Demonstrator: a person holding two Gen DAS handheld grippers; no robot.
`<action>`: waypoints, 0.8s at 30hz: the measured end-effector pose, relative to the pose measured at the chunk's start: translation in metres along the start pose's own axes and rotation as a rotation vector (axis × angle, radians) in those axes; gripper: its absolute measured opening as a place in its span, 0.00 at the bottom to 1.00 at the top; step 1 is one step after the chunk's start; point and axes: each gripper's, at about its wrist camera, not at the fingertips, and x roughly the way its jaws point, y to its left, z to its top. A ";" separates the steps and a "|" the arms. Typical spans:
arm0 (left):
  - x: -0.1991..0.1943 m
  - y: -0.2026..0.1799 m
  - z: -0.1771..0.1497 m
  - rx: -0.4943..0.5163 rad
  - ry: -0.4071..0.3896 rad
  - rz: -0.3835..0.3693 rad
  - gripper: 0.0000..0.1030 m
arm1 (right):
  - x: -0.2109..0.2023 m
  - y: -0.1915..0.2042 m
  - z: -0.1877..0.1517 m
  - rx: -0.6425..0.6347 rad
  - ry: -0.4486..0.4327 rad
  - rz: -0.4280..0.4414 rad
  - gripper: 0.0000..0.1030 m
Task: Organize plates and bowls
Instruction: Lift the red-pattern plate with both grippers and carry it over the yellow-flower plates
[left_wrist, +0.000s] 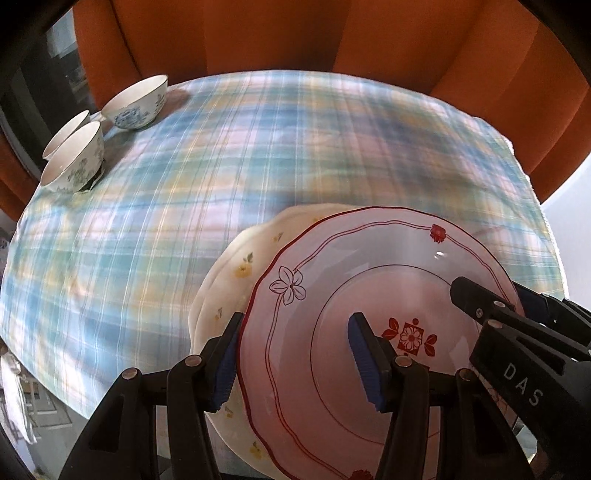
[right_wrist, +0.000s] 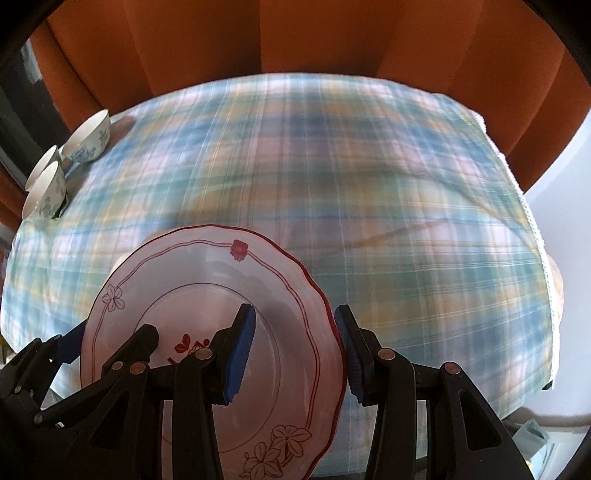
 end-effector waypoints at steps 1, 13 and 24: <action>0.001 0.000 -0.001 -0.003 0.005 0.007 0.55 | 0.004 0.000 0.000 -0.006 0.010 0.006 0.47; 0.008 -0.006 -0.009 0.024 0.011 0.062 0.55 | 0.029 -0.003 -0.010 0.008 0.072 0.052 0.47; 0.007 -0.007 -0.010 0.016 -0.001 0.090 0.55 | 0.017 -0.021 -0.017 0.046 0.058 0.134 0.30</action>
